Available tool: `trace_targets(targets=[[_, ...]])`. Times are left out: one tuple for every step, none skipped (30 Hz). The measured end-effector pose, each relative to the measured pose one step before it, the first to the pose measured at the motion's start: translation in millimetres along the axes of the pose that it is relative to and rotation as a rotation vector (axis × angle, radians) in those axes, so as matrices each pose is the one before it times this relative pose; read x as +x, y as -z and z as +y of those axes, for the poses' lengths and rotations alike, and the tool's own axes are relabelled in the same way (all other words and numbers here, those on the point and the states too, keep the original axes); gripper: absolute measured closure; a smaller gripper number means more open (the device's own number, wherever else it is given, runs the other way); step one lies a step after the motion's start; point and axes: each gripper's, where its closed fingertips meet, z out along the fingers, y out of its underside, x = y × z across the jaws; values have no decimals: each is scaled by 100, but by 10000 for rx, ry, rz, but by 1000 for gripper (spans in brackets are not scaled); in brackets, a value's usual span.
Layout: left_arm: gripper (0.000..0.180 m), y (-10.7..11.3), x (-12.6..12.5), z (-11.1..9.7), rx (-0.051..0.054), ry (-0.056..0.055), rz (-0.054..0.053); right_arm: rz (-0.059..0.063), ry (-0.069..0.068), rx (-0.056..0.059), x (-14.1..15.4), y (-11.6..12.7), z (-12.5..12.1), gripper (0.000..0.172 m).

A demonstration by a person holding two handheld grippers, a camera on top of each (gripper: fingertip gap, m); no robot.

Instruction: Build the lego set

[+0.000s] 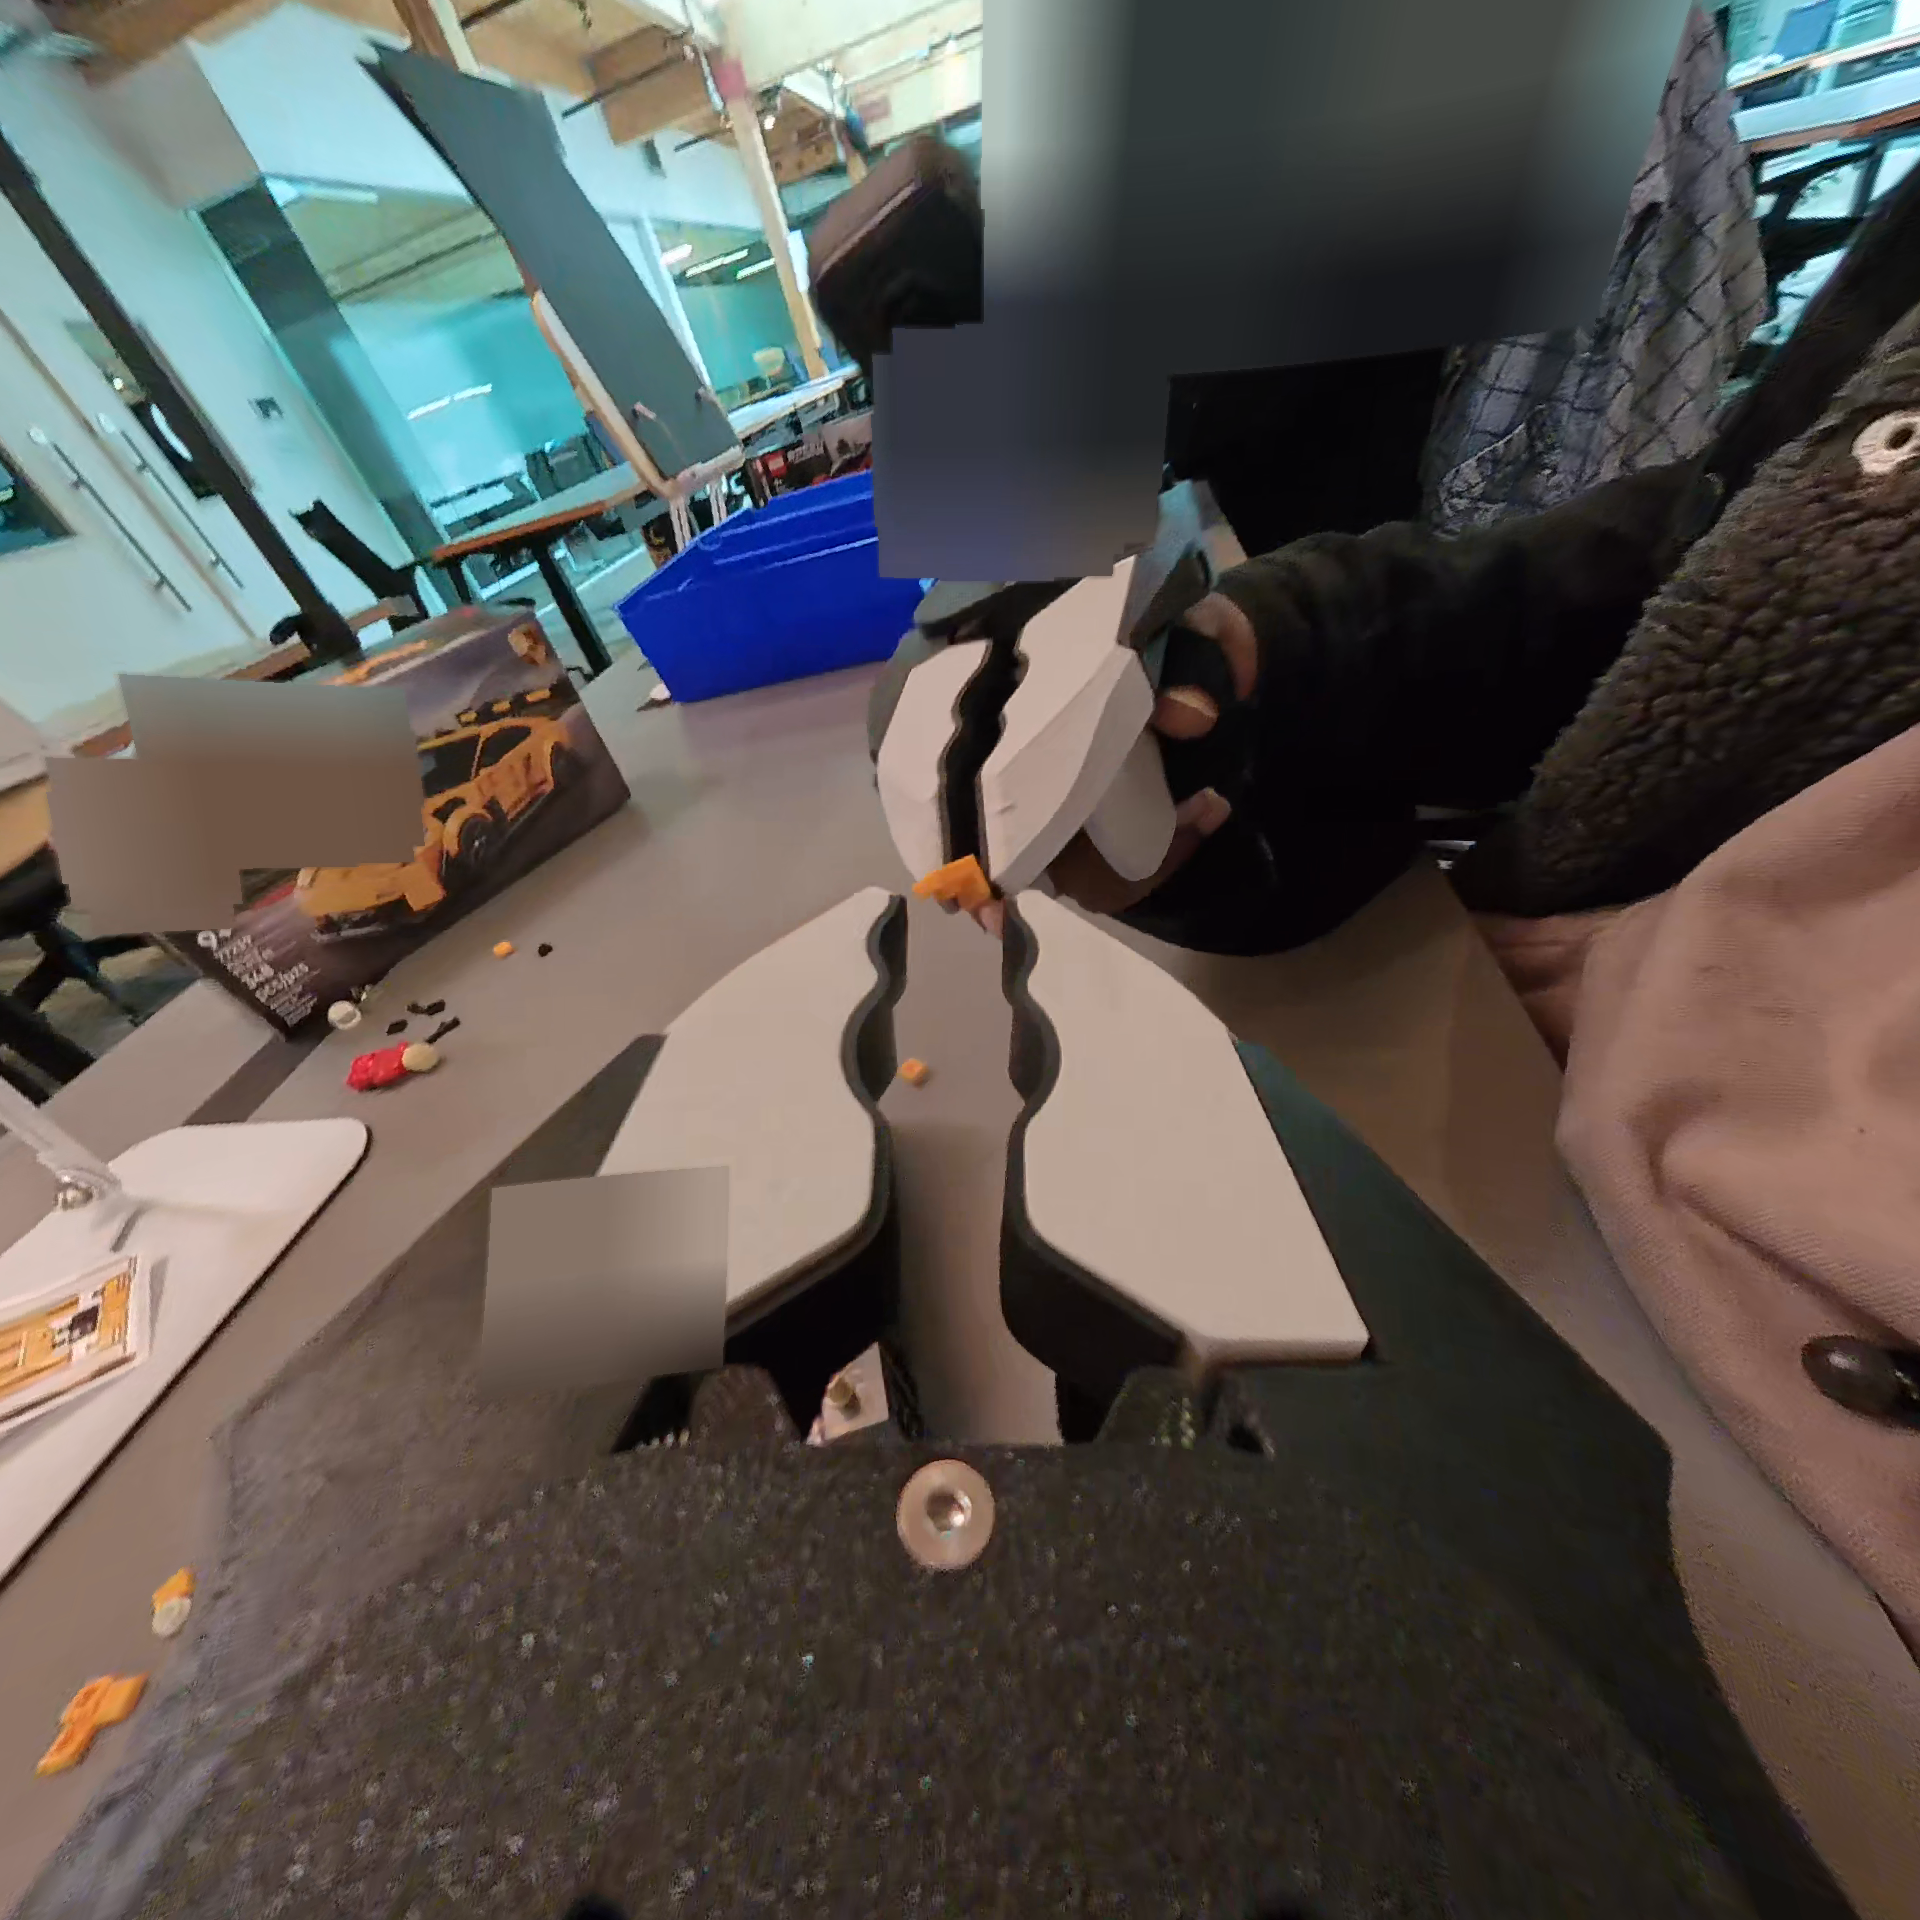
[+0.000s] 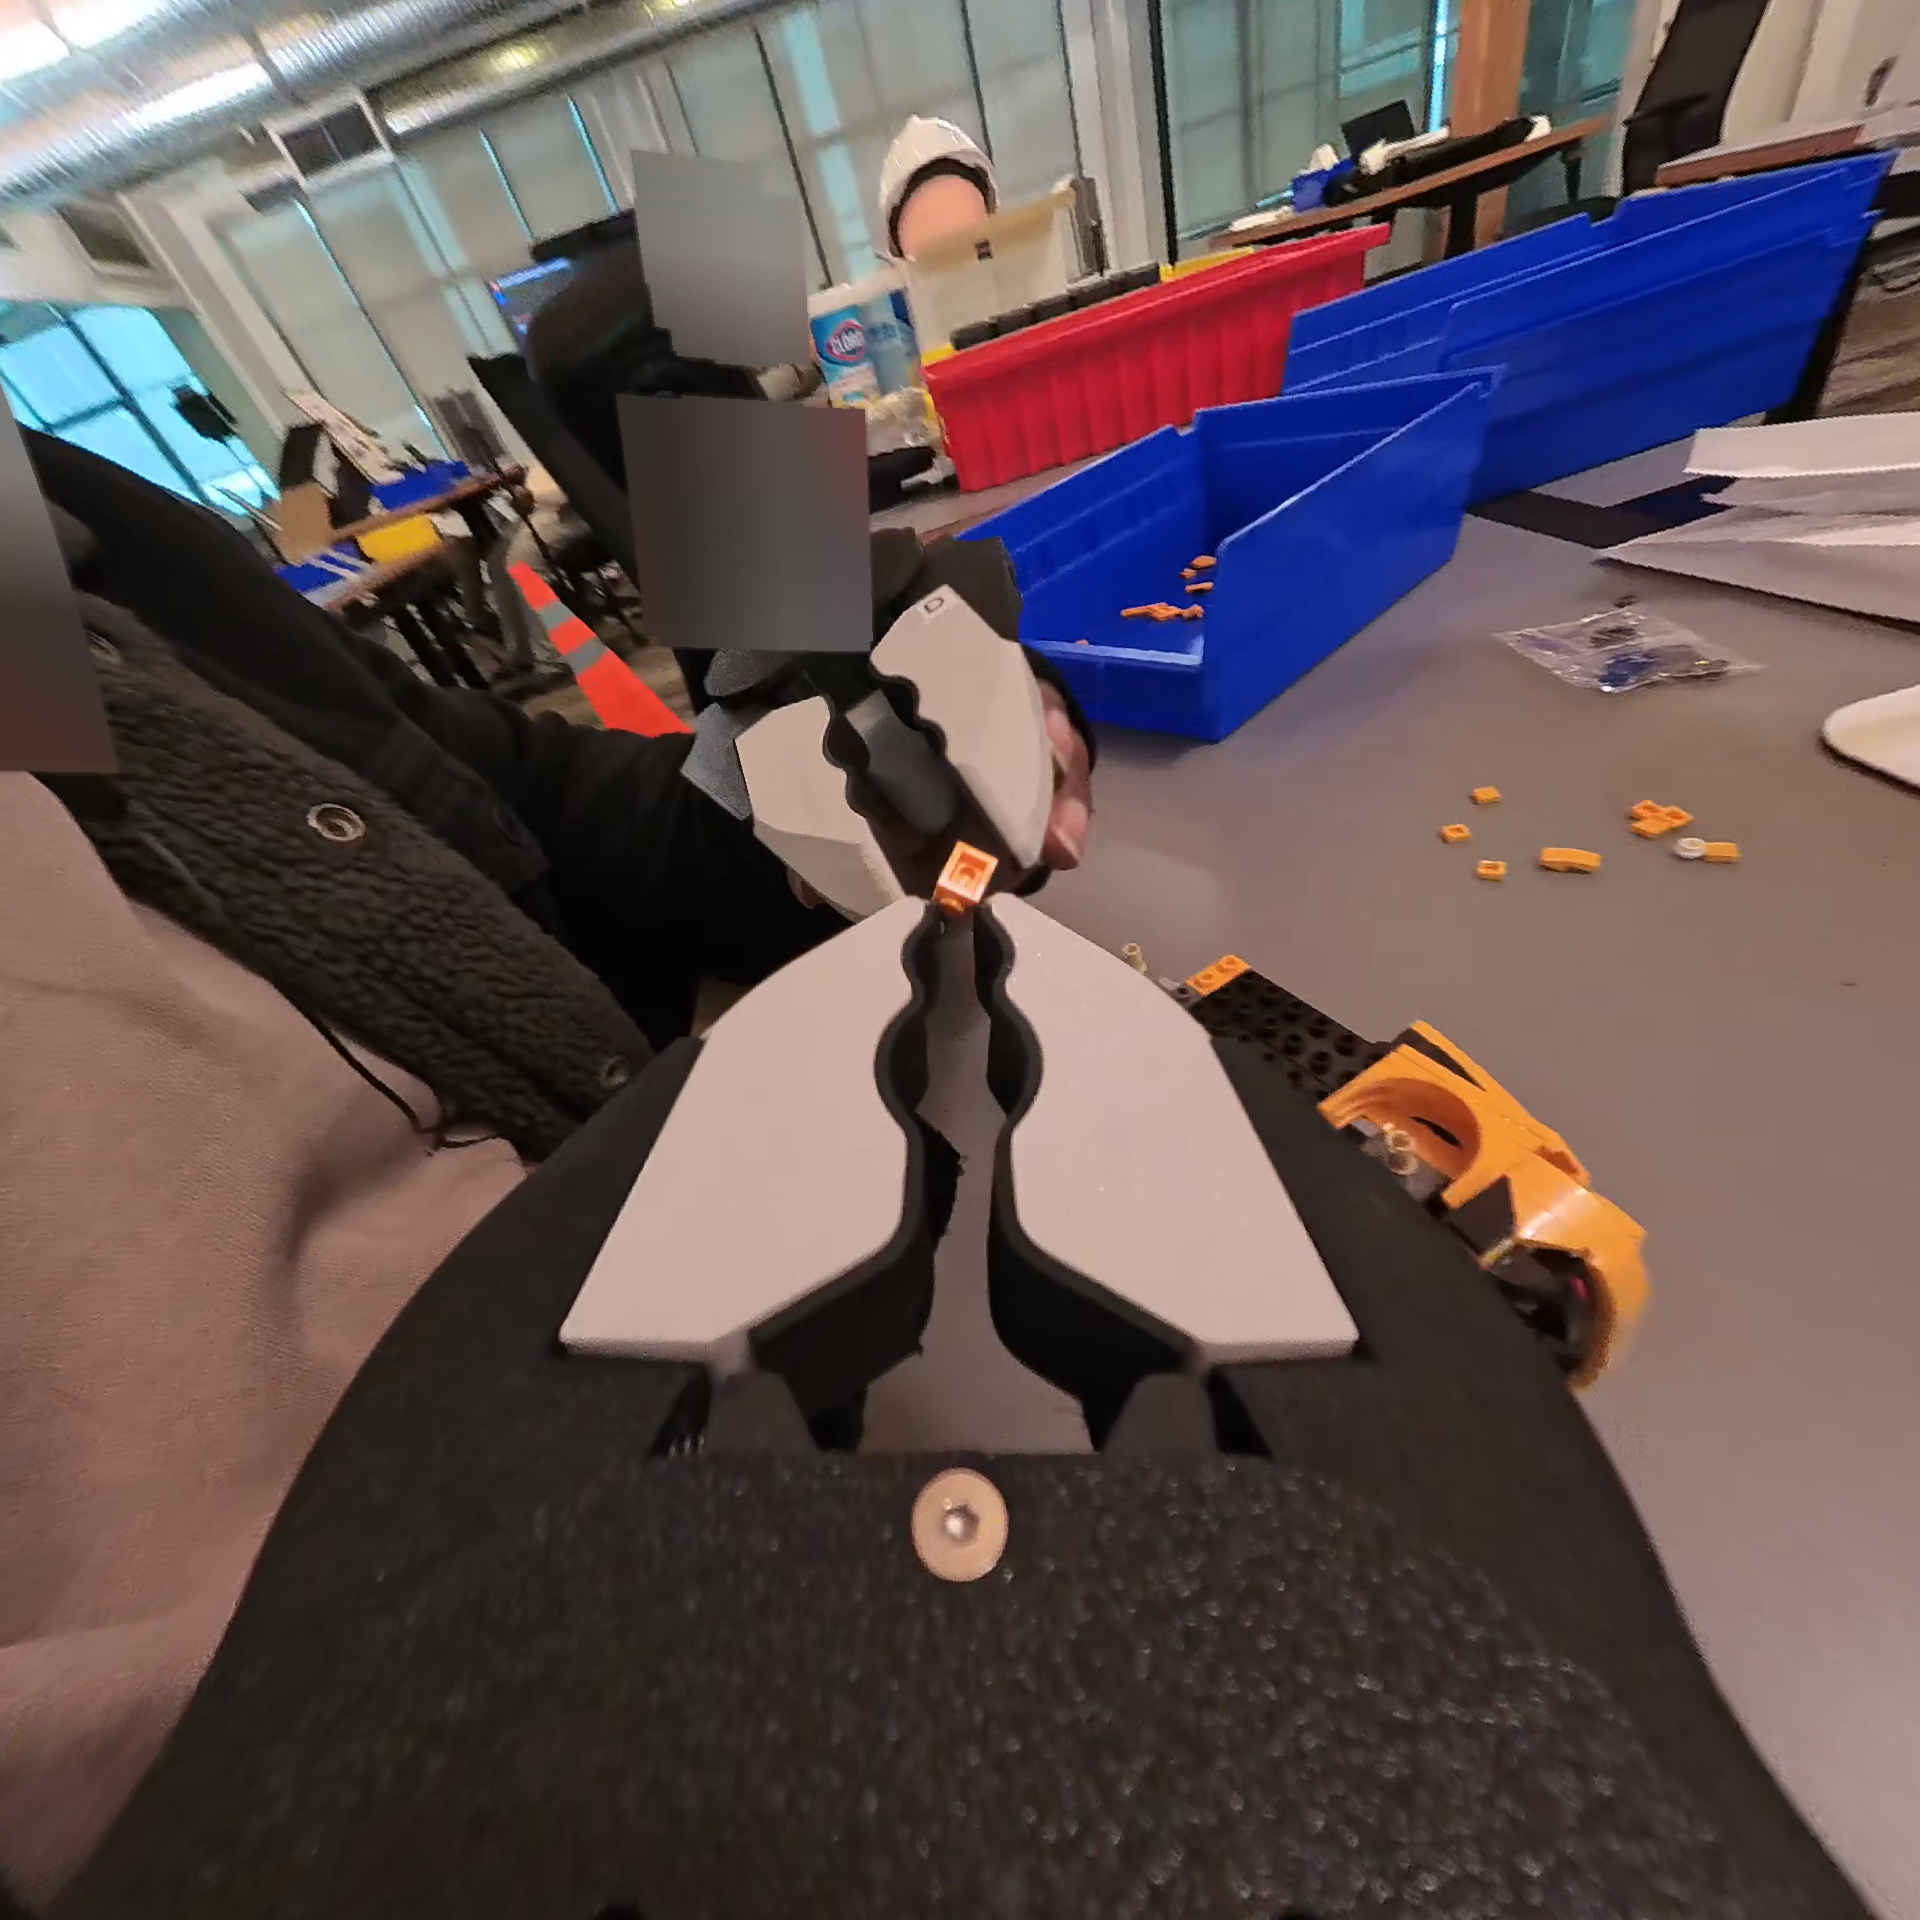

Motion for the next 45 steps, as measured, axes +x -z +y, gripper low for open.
trace_targets(targets=[[166, 32, 145, -205, 98, -93, 30, -171, -141, 35, -151, -28, 29, 166], [166, 6, 29, -67, 26, -53, -15, -173, -137, 40, -150, -28, 21, 166], [167, -7, 47, -11, 5, 6, 23, -109, -139, 73, -54, -15, -14, 166], [167, 15, 59, -57, 31, 21, 37, -132, -127, 41, -66, -9, 30, 166], [167, -4, 60, -53, 29, 4, 27, -129, -127, 43, -71, 3, 7, 166], [167, -5, 27, -32, 16, 5, 14, -80, -86, 41, -42, 17, 0, 166], [167, -6, 45, 11, 0, 19, 28, -46, -36, -3, -2, 3, 47, 166], [168, -3, 60, 13, -1, 45, 54, -52, -10, -21, -34, 2, 65, 166], [168, 12, 35, -12, 9, 57, 50, -47, -20, 2, -24, -1, 43, 166], [168, 5, 13, 8, 10, 53, 38, -42, -40, 7, -2, -2, 25, 166], [168, -2, 25, 45, -7, 48, 39, -35, -42, -12, 12, 2, 58, 166], [168, -9, 5, 67, -23, 43, 36, -20, -38, -22, 35, 0, 58, 166], [168, 2, 15, 63, -23, 38, 33, -11, -29, -6, 24, 9, 49, 166], [168, 1, 28, 38, -19, 36, 48, -20, -20, -11, -6, -9, 54, 166], [168, 5, 57, 24, -11, 38, 56, -30, -21, -18, -31, 6, 46, 166], [168, 0, 26, 40, -17, 27, 33, -13, -24, -21, -16, -5, 51, 166], [168, -12, 15, 60, -31, 8, 16, 2, -27, -27, 17, 22, 32, 166], [168, -15, 25, 70, -33, -6, 19, -8, -37, -41, 16, 26, 64, 166], [168, -31, 7, 65, -30, -6, 9, -7, -33, -26, 12, 20, 59, 166], [168, -12, 4, 50, -24, 3, 4, 3, -22, -4, 29, 13, 33, 165], [168, -8, -27, 65, -32, 8, -6, 21, -15, -5, 45, 19, 39, 165], [168, -14, -54, 95, -45, 21, -15, 46, 3, -6, 71, 26, 27, 165], [168, -1, -51, 80, -38, 26, -7, 44, 10, -2, 83, 49, 20, 166], [168, 16, -95, 61, -35, 34, -35, 48, -2, 21, 78, 64, -7, 166], [168, 24, -143, 69, -37, 34, -52, 45, -15, 56, 98, 87, -63, 167], [168, 14, -146, 100, -56, 42, -61, 48, -32, 58, 116, 97, -76, 167], [168, -16, -174, 165, -94, 49, -78, 38, -34, 46, 97, 92, -60, 166], [168, -34, -143, 172, -96, 35, -56, 49, -32, 34, 113, 91, -58, 166], [168, -52, -151, 205, -125, 26, -85, 120, -8, 6, 205, 64, -28, 166], [168, -62, -237, 245, -154, 1, -145, 189, 34, 1, 262, 71, -37, 166], [168, -69, -241, 291, -178, 2, -145, 195, 60, -3, 232, 73, -63, 166], [168, -82, -233, 320, -198, 47, -124, 249, 89, -54, 269, 94, -41, 165], [168, -91, -256, 327, -211, 49, -154, 383, 135, -105, 399, 90, 5, 164], [168, -93, -207, 265, -182, -3, -133, 447, 169, -140, 454, 85, 39, 162], [168, -84, -126, 235, -168, -29, -104, 473, 179, -181, 440, 57, 86, 160], [168, -106, -126, 251, -175, -42, -115, 501, 190, -238, 446, 6, 164, 158], [168, -97, -124, 258, -190, -68, -122, 482, 200, -205, 374, -25, 109, 155], [168, -94, -113, 224, -164, -107, -131, 392, 152, -129, 231, -29, 30, 155], [168, -82, -92, 181, -155, -121, -138, 239, 51, -135, 39, -69, 10, 155], [168, -68, -67, 163, -149, -125, -118, 110, -1, -147, -109, -113, 45, 155], [168, -69, -35, 142, -130, -136, -102, 91, -25, -145, -94, -140, 70, 155], [168, -70, -20, 152, -134, -152, -108, 77, 0, -130, -68, -159, 80, 156], [168, -51, 6, 116, -107, -149, -85, 56, 12, -133, -61, -185, 107, 157], [168, -39, 31, 53, -79, -137, -73, 58, 2, -157, -9, -218, 156, 158], [168, -35, 3, 38, -85, -151, -99, 106, -5, -152, 85, -254, 178, 158]])
